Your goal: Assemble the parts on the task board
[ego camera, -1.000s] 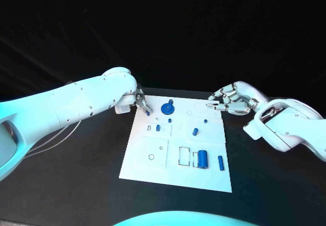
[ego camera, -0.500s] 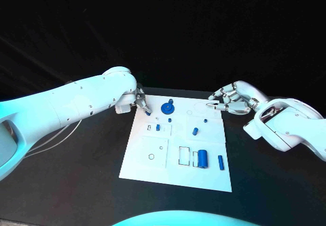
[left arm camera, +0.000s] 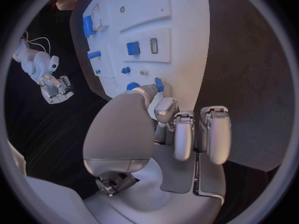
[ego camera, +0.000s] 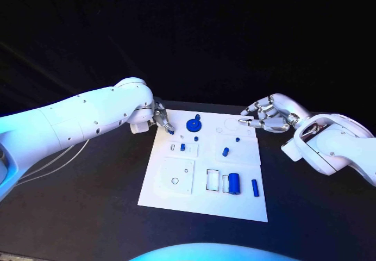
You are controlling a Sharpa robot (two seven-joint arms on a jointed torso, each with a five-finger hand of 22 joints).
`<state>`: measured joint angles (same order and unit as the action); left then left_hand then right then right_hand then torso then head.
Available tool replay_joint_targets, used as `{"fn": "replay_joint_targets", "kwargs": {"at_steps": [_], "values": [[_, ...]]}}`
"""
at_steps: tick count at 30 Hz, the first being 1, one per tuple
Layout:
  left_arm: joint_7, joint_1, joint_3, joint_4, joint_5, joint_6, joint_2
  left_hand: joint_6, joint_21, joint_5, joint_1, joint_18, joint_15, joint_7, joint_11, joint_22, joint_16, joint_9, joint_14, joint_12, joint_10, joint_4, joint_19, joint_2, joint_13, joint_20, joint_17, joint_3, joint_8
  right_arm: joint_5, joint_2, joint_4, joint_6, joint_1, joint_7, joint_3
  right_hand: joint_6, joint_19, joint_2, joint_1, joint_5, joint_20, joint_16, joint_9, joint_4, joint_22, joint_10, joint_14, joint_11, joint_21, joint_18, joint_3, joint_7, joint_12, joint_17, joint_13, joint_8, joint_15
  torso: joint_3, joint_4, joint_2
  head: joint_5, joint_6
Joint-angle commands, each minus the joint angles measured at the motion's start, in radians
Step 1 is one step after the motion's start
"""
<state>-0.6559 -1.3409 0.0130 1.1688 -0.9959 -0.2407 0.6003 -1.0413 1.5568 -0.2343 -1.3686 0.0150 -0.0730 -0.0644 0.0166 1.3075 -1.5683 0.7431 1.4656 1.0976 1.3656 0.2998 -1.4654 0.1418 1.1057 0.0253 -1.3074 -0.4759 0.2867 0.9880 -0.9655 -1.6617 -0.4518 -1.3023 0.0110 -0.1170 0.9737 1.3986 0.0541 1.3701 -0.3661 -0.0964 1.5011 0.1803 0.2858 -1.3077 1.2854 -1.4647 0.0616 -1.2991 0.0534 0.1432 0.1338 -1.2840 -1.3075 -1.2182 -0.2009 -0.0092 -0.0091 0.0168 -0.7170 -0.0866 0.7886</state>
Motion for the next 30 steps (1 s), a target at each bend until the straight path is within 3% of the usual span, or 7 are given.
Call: {"fn": "replay_joint_targets", "kwargs": {"at_steps": [1,12,19,30], "values": [[0.000,-0.001,-0.001,0.048,0.101,0.049,0.024,-0.005,0.002,0.001,0.014,-0.010,0.000,0.006,0.001,0.245,-0.002,0.007,0.105,0.007,0.010,-0.162,-0.093,0.012,0.002,0.003,-0.263,-0.175,0.009,0.010,-0.001,-0.001,0.012,0.001,0.006,0.000,-0.007,0.000,-0.002,-0.009,0.002,0.003,-0.004,0.002,0.000,-0.051,0.003,-0.070,-0.005,0.003,0.017,0.007,0.003,-0.001,-0.114,-0.001,-0.005,-0.006,-0.0003,0.0003,0.000,-0.002,0.000],[0.015,0.007,0.000,0.178,0.054,0.126,0.098,-0.010,0.007,0.002,0.043,-0.012,-0.003,0.010,0.006,0.252,-0.002,0.025,0.105,0.015,0.020,-0.189,-0.098,0.037,0.008,0.000,-0.263,-0.220,0.026,0.010,-0.002,-0.001,0.012,0.001,0.007,0.000,-0.007,0.000,-0.002,-0.009,0.002,0.003,-0.004,0.002,0.000,-0.051,0.003,-0.070,-0.005,0.003,0.017,0.007,0.003,0.000,-0.114,0.000,-0.006,-0.006,-0.0012,0.0008,0.000,-0.006,0.005],[0.031,0.031,0.000,0.233,-0.041,0.164,0.128,-0.015,0.010,0.002,0.054,-0.013,-0.006,0.013,0.008,0.257,-0.002,0.033,0.105,0.017,0.025,-0.204,-0.101,0.056,0.007,-0.002,-0.263,-0.238,0.035,0.010,-0.001,0.001,0.011,0.001,0.009,0.000,-0.007,0.000,-0.005,-0.011,-0.001,0.003,-0.004,0.002,0.000,-0.051,0.003,-0.070,-0.006,0.004,0.017,0.008,0.003,0.000,-0.113,0.001,-0.006,-0.006,-0.0017,-0.0001,-0.001,-0.010,0.007],[0.037,0.067,0.000,0.271,-0.098,0.184,0.138,-0.024,0.013,0.004,0.066,-0.015,-0.008,0.017,0.012,0.262,-0.002,0.040,0.105,0.021,0.033,-0.215,-0.104,0.077,0.010,-0.003,-0.263,-0.247,0.045,0.010,-0.004,0.001,0.011,0.002,0.011,0.000,-0.007,0.000,-0.006,-0.013,-0.003,0.003,-0.005,0.002,0.001,-0.050,0.002,-0.069,-0.006,0.005,0.017,0.009,0.002,0.001,-0.113,0.002,-0.007,-0.006,-0.0007,0.0002,-0.001,-0.013,0.010]]}}
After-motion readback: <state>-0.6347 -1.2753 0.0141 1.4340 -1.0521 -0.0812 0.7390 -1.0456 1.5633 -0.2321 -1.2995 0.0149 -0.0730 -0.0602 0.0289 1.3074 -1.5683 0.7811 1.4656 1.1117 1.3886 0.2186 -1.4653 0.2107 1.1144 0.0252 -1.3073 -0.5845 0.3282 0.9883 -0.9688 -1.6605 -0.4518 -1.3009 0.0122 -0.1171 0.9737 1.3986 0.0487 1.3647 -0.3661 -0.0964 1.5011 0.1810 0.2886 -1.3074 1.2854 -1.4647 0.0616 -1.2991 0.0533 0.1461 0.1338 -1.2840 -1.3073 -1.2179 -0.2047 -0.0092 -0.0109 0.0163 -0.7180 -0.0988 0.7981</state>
